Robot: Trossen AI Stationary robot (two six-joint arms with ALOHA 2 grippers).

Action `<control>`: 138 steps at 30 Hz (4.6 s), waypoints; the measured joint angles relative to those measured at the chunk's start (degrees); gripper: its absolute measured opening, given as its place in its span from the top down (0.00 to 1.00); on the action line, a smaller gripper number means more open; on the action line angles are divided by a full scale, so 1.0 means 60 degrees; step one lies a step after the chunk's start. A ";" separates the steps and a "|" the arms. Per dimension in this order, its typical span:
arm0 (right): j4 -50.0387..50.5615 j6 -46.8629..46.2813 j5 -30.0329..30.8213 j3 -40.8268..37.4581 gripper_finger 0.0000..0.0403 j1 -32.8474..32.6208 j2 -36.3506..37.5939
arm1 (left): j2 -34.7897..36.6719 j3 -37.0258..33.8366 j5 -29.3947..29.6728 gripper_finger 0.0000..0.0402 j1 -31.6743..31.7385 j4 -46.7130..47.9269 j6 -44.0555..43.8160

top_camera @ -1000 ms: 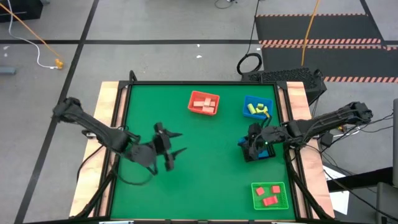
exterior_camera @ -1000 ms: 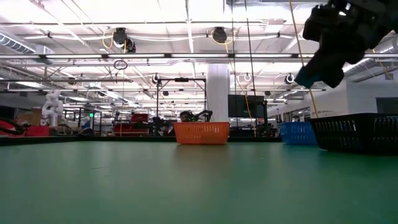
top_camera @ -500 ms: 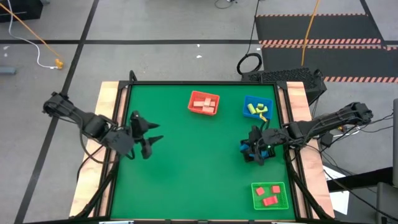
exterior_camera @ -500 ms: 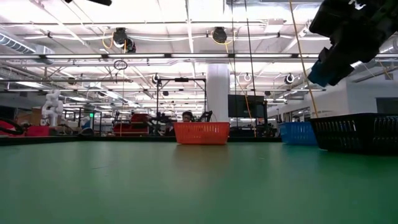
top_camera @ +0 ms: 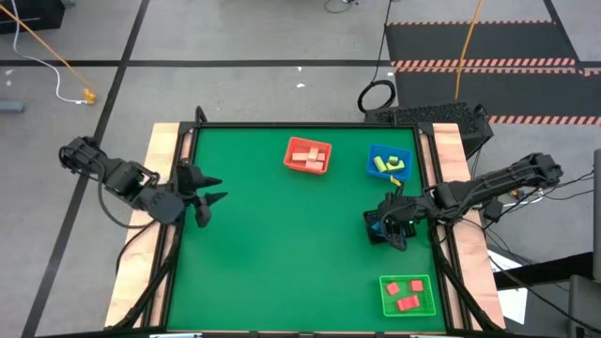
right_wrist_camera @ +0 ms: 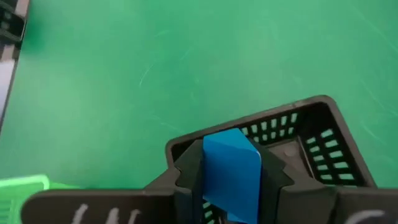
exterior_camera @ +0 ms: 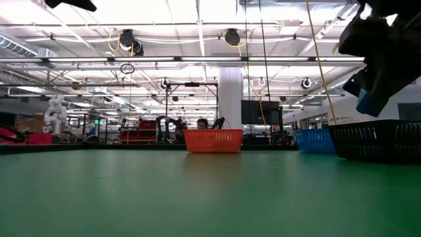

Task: Sort & place blocks by color
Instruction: Put the blue block into the black bin, then return to Home Position

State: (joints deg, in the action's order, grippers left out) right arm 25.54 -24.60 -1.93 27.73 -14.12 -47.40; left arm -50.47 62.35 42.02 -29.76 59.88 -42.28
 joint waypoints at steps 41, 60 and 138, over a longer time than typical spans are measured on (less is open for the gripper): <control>-0.3463 -0.0043 0.1602 -0.2892 0.53 -0.0263 0.2514 | 0.3168 -0.7437 -0.0463 0.68 0.0007 -0.6626 0.0919; -0.3542 0.0225 0.2866 -0.2892 0.51 -0.0261 0.3337 | 0.3167 -1.0157 -0.0525 0.68 0.0007 -1.1008 0.1828; -0.8145 0.6470 0.2054 -0.2892 0.51 -0.0263 0.3381 | 0.3168 -1.0207 -0.0514 0.68 0.0007 -1.1016 0.1756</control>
State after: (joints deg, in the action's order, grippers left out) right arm -23.33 14.22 10.39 10.37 -15.70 -27.11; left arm -31.46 1.10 38.94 -29.71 -6.22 -31.74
